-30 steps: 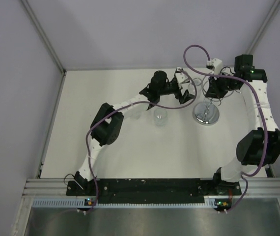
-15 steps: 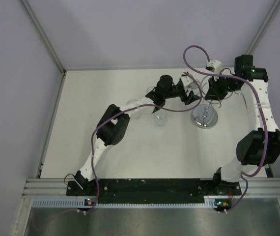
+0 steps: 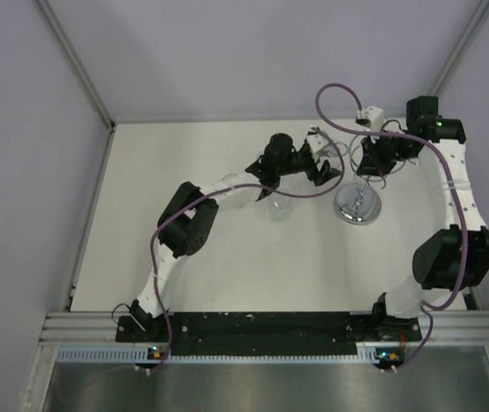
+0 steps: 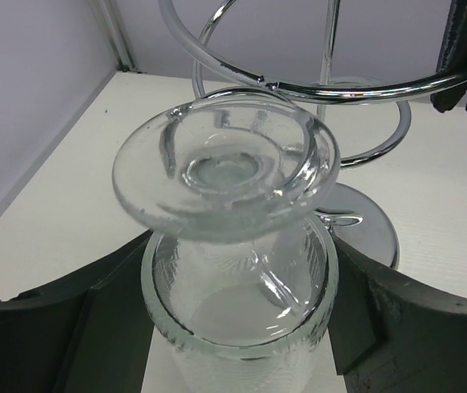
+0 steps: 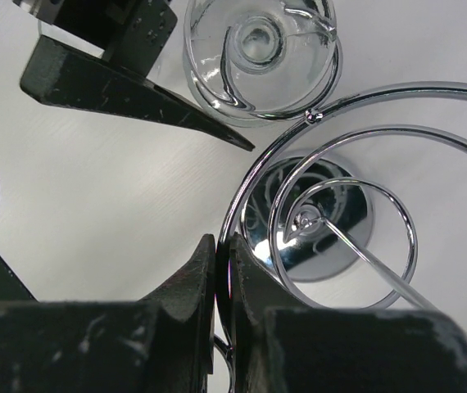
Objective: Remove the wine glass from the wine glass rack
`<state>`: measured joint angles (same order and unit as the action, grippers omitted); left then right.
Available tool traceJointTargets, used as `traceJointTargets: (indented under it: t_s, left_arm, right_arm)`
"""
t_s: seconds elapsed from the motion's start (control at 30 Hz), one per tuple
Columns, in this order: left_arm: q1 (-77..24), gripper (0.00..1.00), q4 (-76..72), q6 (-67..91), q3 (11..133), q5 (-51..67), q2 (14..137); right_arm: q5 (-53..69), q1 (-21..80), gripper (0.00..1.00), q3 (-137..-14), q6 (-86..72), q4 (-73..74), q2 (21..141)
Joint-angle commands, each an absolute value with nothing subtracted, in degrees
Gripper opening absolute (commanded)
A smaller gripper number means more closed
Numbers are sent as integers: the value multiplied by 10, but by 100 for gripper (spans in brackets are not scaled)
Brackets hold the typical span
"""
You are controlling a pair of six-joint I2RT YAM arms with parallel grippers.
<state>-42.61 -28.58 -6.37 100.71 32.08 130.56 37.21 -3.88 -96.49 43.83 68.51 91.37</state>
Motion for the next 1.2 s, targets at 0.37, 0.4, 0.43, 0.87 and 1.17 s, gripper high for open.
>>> traceJointTargets:
  t_s: [0.37,0.4,0.43,0.87,1.17]
  left_arm:
    - [-407,0,-367,-57,925,289,1189]
    - [-407,0,-370,-52,930,294,1194]
    - [-408,0,-375,-50,937,298,1199]
    - [-435,0,-478,-3,995,175,1269]
    - [-425,0,-510,11,1012,46,1287]
  right_arm:
    - [308,-34,0,-906,353,452,826]
    - [327,-34,0,-905,347,455,825]
    - [343,-34,0,-905,346,462,823]
    - [305,-34,0,-893,225,444,823]
    - [284,-26,0,-942,144,443,866]
